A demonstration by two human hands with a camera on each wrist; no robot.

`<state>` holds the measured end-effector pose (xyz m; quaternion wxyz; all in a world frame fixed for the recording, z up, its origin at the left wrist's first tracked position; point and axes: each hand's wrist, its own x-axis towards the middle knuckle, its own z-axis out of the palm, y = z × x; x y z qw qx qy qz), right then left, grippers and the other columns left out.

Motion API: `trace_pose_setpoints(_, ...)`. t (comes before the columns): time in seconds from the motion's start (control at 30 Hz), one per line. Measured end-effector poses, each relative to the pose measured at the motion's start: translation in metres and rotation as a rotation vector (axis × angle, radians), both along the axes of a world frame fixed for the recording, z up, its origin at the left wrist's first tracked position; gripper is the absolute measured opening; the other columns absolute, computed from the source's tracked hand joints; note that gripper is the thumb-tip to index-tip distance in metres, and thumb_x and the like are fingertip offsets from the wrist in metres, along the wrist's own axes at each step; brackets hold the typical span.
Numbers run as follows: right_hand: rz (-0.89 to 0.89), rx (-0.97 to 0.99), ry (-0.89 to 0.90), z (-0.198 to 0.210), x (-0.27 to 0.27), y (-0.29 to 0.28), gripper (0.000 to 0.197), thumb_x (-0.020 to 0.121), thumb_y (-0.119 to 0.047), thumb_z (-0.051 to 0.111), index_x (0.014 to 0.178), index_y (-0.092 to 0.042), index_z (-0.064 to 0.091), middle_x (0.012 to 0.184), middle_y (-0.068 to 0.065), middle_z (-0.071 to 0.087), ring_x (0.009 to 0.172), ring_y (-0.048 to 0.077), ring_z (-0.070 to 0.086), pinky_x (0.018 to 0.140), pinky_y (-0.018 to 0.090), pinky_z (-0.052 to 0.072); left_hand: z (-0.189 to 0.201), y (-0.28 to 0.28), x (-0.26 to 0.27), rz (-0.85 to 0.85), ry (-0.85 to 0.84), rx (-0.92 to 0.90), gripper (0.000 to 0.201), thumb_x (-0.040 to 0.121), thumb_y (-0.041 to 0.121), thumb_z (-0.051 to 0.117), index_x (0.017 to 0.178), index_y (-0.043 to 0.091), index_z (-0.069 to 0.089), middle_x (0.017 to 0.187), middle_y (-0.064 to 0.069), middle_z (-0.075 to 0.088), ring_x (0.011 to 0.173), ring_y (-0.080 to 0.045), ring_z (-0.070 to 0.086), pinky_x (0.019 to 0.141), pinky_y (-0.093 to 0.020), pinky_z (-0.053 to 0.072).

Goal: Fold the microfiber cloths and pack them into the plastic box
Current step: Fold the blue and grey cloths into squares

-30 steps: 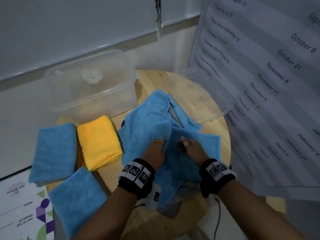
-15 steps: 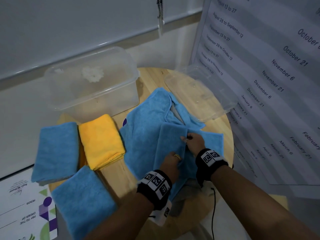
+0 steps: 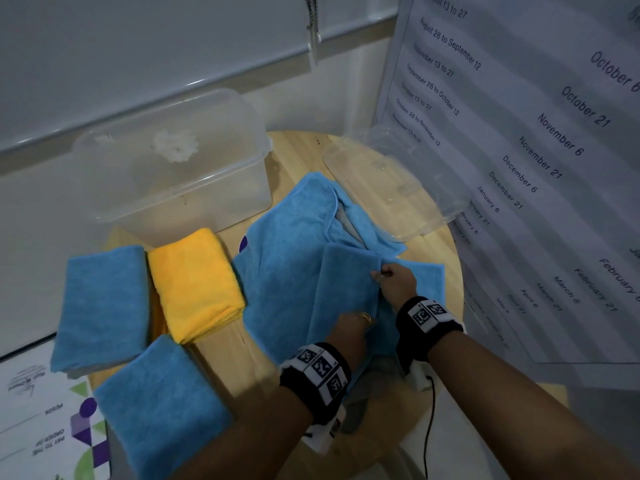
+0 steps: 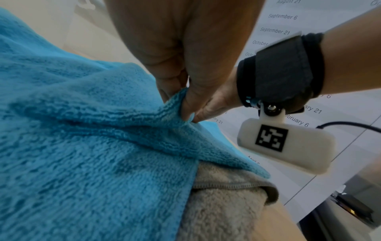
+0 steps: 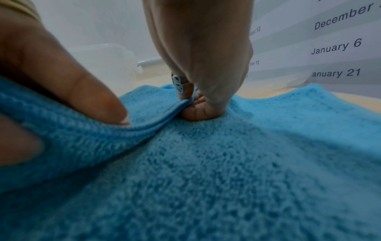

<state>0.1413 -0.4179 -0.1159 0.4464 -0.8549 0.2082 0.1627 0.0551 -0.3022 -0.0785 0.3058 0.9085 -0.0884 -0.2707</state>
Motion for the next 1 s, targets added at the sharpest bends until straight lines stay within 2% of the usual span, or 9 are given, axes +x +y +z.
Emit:
trace_pose_setpoints(0.17, 0.04, -0.087, -0.096, 0.006, 0.001, -0.005, 0.025, 0.076, -0.011, 0.074, 0.091, -0.008, 0.055, 0.093, 0.011, 0.055, 0.095, 0.029, 0.054, 0.073, 0.025, 0.034, 0.004, 0.015, 0.007, -0.213, 0.044, -0.017, 0.04, 0.087, 0.031, 0.057, 0.115, 0.003, 0.061, 0.115, -0.018, 0.062, 0.108, -0.031, 0.057, 0.093, -0.036, 0.045)
trace_pose_setpoints(0.27, 0.295, -0.261, -0.437, 0.012, -0.008, -0.007, 0.072, 0.064, -0.008, 0.079, 0.128, -0.005, 0.046, 0.13, 0.018, 0.046, 0.118, 0.034, 0.045, 0.098, 0.038, 0.038, -0.005, 0.04, 0.018, 0.051, -0.188, -0.049, 0.032, 0.074, 0.02, 0.047, 0.092, 0.011, 0.072, 0.104, -0.015, 0.067, 0.095, -0.034, 0.064, 0.086, -0.03, 0.047)
trace_pose_setpoints(0.33, 0.628, -0.36, -0.519, 0.008, -0.017, -0.006, 0.082, 0.067, -0.023, 0.079, 0.138, -0.007, 0.041, 0.145, 0.02, 0.036, 0.134, 0.04, 0.033, 0.108, 0.048, 0.034, -0.015, 0.059, 0.021, 0.28, -0.302, 0.014, 0.033, 0.074, 0.016, 0.058, 0.107, 0.013, 0.066, 0.119, -0.015, 0.055, 0.109, -0.034, 0.054, 0.096, -0.033, 0.039)
trace_pose_setpoints(0.47, 1.109, -0.514, -0.102, -0.007, -0.039, -0.016, 0.122, 0.064, -0.064, 0.07, 0.15, -0.017, -0.002, 0.158, 0.006, -0.007, 0.145, 0.033, -0.01, 0.117, 0.047, 0.006, -0.022, 0.072, 0.018, 0.449, 0.053, -0.101, 0.069, 0.075, 0.024, 0.075, 0.128, 0.007, 0.035, 0.119, -0.014, 0.055, 0.109, -0.029, 0.057, 0.093, -0.034, 0.045)
trace_pose_setpoints(0.57, 1.09, -0.514, -0.03, -0.005, -0.048, -0.02, 0.125, 0.063, -0.076, 0.06, 0.149, -0.017, -0.009, 0.158, 0.005, -0.012, 0.143, 0.028, -0.019, 0.117, 0.047, -0.002, -0.024, 0.074, 0.017, 0.462, 0.163, -0.188, 0.087, 0.059, 0.041, 0.073, 0.128, 0.003, 0.036, 0.122, -0.016, 0.055, 0.111, -0.029, 0.057, 0.094, -0.036, 0.047)
trace_pose_setpoints(0.67, 0.941, -0.41, -0.146, 0.01, -0.045, -0.008, 0.109, 0.066, -0.085, 0.024, 0.146, -0.012, 0.029, 0.154, 0.008, 0.025, 0.146, 0.031, -0.004, 0.117, 0.048, 0.001, -0.026, 0.079, 0.018, 0.472, 0.18, -0.203, 0.077, 0.058, 0.047, 0.061, 0.12, 0.004, 0.048, 0.121, -0.017, 0.057, 0.111, -0.029, 0.058, 0.092, -0.038, 0.048)
trace_pose_setpoints(0.73, 0.743, -0.289, -0.32, 0.015, -0.043, 0.001, 0.068, 0.089, -0.057, 0.031, 0.129, -0.007, 0.054, 0.137, 0.015, 0.051, 0.14, 0.04, 0.026, 0.112, 0.049, 0.027, -0.023, 0.085, 0.022, 0.464, 0.194, -0.187, 0.045, 0.076, 0.036, 0.06, 0.109, 0.008, 0.05, 0.114, -0.016, 0.059, 0.102, -0.027, 0.059, 0.072, -0.032, 0.053)
trace_pose_setpoints(0.83, 0.58, -0.044, -0.198, 0.024, -0.038, 0.014, 0.055, 0.079, -0.015, 0.035, 0.132, -0.007, 0.048, 0.133, 0.016, 0.05, 0.128, 0.032, 0.043, 0.106, 0.037, 0.034, -0.015, 0.09, 0.024, 0.523, 0.158, -0.258, 0.015, 0.091, 0.013, 0.055, 0.102, 0.008, 0.047, 0.101, -0.015, 0.055, 0.084, -0.024, 0.057, 0.039, -0.02, 0.049)
trace_pose_setpoints(1.0, 0.139, 0.438, 0.072, 0.038, -0.027, 0.035, 0.023, 0.097, -0.023, 0.046, 0.113, -0.013, 0.059, 0.107, 0.003, 0.065, 0.1, 0.018, 0.062, 0.089, 0.035, 0.05, 0.01, 0.076, 0.018, 0.241, 0.056, -0.26, 0.054, 0.072, 0.03, 0.067, 0.118, 0.005, 0.052, 0.112, -0.003, 0.056, 0.102, -0.016, 0.056, 0.081, -0.021, 0.046)
